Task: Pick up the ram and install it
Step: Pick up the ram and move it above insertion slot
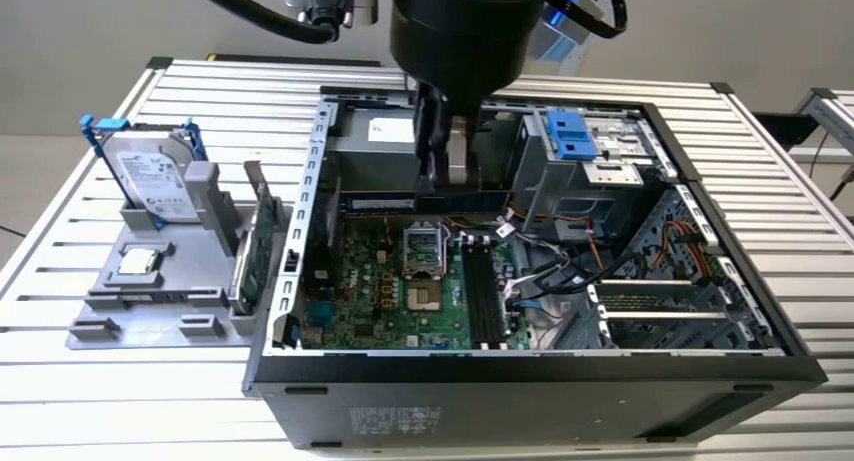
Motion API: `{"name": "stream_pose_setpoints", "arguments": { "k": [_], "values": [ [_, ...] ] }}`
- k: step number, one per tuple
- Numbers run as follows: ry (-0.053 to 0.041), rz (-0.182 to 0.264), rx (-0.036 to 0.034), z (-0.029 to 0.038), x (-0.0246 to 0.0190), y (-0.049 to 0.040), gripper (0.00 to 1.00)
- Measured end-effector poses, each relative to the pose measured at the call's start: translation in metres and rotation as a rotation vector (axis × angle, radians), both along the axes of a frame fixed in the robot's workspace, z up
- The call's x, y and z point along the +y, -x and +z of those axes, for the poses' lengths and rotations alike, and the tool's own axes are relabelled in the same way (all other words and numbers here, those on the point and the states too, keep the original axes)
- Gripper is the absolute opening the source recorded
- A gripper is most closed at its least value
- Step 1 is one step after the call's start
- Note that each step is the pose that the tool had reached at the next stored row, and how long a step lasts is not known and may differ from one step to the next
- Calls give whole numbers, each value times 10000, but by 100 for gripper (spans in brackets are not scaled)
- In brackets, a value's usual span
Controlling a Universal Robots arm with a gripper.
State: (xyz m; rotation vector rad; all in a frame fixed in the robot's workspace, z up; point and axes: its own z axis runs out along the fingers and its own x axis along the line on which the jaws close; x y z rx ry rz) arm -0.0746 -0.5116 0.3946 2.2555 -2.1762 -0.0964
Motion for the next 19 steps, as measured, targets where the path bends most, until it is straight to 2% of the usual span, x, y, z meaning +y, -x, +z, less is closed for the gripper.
{"name": "stream_pose_setpoints", "arguments": {
  "k": [19],
  "values": [
    [0,0,0,0,0,-207,0]
  ]
}}
